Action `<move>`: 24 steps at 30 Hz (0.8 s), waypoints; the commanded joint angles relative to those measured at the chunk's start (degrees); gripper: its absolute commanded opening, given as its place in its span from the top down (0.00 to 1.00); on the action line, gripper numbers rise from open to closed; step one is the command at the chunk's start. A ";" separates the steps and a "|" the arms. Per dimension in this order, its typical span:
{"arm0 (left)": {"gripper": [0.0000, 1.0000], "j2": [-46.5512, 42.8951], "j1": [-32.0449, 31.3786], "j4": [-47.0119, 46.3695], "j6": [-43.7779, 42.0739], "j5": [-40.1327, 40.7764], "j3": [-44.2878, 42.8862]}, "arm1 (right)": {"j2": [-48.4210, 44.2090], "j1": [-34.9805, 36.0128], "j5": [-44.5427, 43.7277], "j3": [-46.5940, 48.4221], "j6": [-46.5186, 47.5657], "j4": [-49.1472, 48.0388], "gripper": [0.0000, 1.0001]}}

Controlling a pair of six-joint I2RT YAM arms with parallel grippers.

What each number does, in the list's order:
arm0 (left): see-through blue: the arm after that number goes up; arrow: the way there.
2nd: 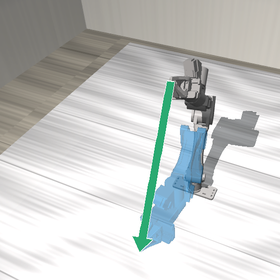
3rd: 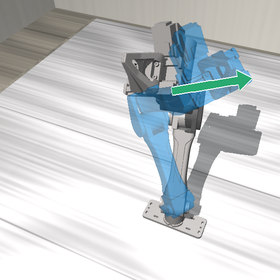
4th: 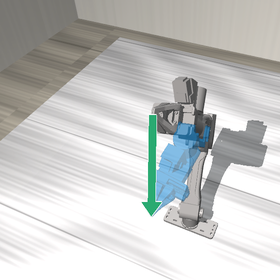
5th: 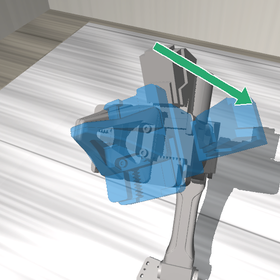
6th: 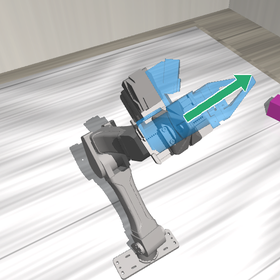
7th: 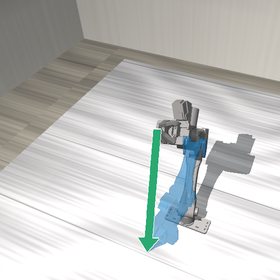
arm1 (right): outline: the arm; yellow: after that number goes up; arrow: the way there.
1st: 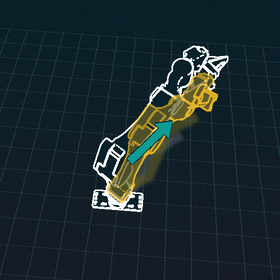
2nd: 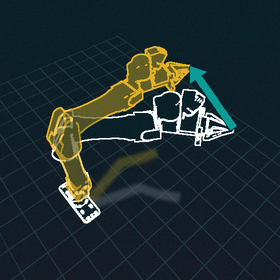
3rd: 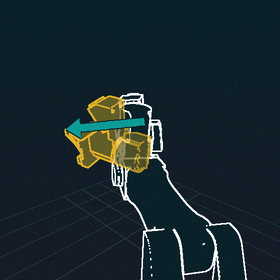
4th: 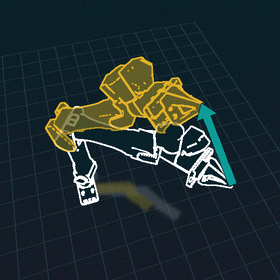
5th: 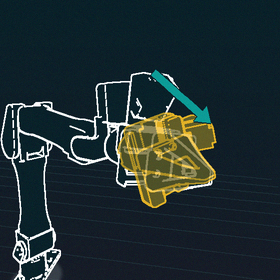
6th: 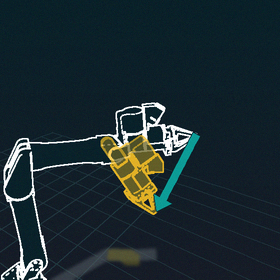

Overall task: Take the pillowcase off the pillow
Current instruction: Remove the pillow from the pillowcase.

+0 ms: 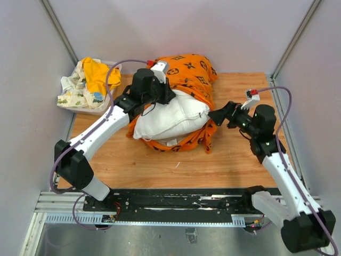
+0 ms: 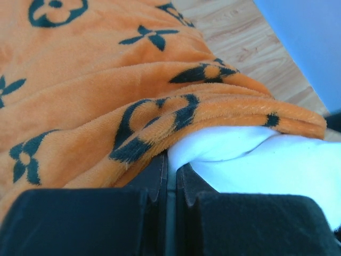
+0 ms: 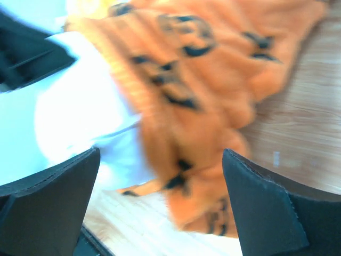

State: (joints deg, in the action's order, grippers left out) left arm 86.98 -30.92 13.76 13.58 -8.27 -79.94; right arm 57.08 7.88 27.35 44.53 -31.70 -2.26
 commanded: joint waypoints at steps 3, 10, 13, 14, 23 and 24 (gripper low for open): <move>1.00 6.43 -3.70 -8.32 1.53 13.87 -11.92 | -8.61 12.88 -8.34 -4.66 -13.08 -3.48 0.02; 1.00 12.23 -5.65 -9.68 4.90 15.07 -21.31 | -5.24 22.92 -17.28 -6.41 -27.37 -10.75 0.02; 1.00 13.89 -6.63 -8.41 4.76 15.17 -24.89 | -2.51 24.79 -21.28 -4.36 -29.61 -7.13 0.02; 1.00 14.40 -7.02 -7.96 4.56 15.32 -25.88 | -1.82 25.08 -21.82 -4.20 -30.43 -7.53 0.02; 1.00 15.94 -10.20 -6.40 4.34 15.83 -26.53 | -1.48 25.85 -27.70 -6.05 -29.42 -18.63 0.02; 1.00 15.98 -10.21 -6.25 4.35 15.90 -26.17 | -2.31 25.88 -27.92 -6.22 -28.45 -19.69 0.02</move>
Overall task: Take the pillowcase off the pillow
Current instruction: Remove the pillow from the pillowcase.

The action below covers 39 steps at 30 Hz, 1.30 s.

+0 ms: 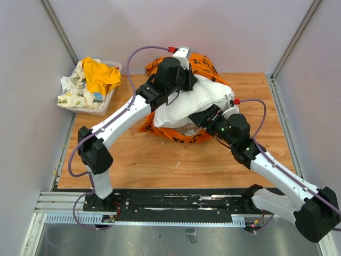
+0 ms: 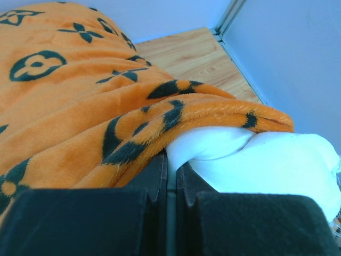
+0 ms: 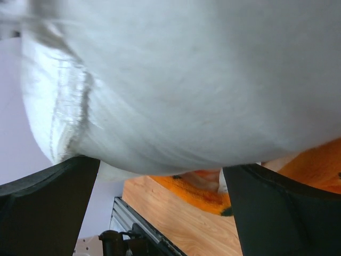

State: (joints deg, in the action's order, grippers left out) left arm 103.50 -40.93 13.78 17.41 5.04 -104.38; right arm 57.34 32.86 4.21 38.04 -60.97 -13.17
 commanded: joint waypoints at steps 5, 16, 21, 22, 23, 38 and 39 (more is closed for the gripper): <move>1.00 -0.13 -0.21 -6.43 0.70 2.38 -1.58 | -5.47 1.15 -4.16 -1.11 6.03 -12.67 0.02; 1.00 1.42 -1.83 -6.75 3.07 -0.85 -0.49 | -3.60 1.08 -4.68 -2.76 11.13 -24.79 0.02; 1.00 2.23 -1.96 -7.14 3.27 -1.14 0.66 | -3.44 1.08 0.83 1.27 14.59 -22.67 0.01; 1.00 2.49 -1.82 -7.05 3.06 -1.12 0.02 | -2.82 1.03 3.01 2.48 15.92 -21.37 0.00; 1.00 2.94 -1.56 -6.77 2.90 -1.13 -0.88 | -2.15 1.07 4.36 3.82 16.12 -18.67 0.00; 1.00 5.50 8.85 -6.72 11.86 -15.79 -9.40 | -4.19 0.92 7.47 -8.86 11.60 -32.70 0.02; 1.00 5.60 8.85 -6.87 12.17 -16.28 -9.39 | -4.59 0.90 4.51 -8.50 10.83 -31.49 0.02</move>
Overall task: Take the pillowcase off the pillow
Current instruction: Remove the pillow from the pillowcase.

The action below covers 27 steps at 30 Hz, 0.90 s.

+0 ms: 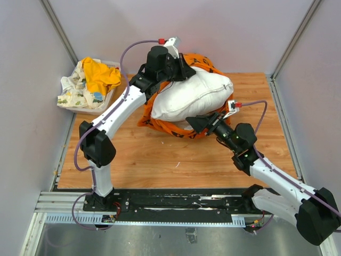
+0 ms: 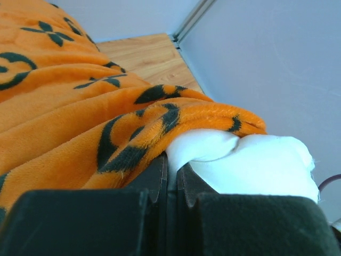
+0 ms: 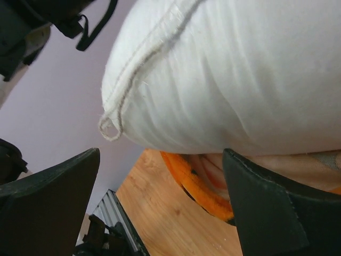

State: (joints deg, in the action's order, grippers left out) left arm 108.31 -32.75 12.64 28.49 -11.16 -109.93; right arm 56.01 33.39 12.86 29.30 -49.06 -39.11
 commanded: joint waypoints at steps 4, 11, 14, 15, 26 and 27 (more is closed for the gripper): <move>1.00 0.85 0.59 -6.72 2.45 -1.66 -2.56 | -2.48 0.42 -11.98 1.81 -5.75 -1.56 0.02; 1.00 -0.45 -1.22 -7.02 1.63 -0.19 0.52 | 3.28 0.28 -15.02 6.36 -9.62 -1.77 0.02; 1.00 -2.05 -4.24 -7.31 -1.95 3.41 2.88 | 6.12 0.13 -14.26 8.98 -12.00 -1.26 0.02; 1.00 -2.79 -5.23 -7.78 -3.39 5.04 4.33 | 6.55 0.18 -14.15 9.73 -12.48 -1.40 0.02; 1.00 -8.88 -9.87 -12.93 -7.56 16.55 18.77 | 6.29 0.19 -21.90 21.38 -8.95 27.21 0.02; 1.00 -9.04 -9.87 -13.14 -7.37 16.48 18.98 | 7.05 0.14 -22.25 22.29 -8.46 29.97 0.02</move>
State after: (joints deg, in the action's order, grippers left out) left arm 101.56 -41.52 1.85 22.02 2.87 -92.71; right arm 62.50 33.50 -3.05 44.69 -60.16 -17.34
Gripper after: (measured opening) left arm 0.058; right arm 0.984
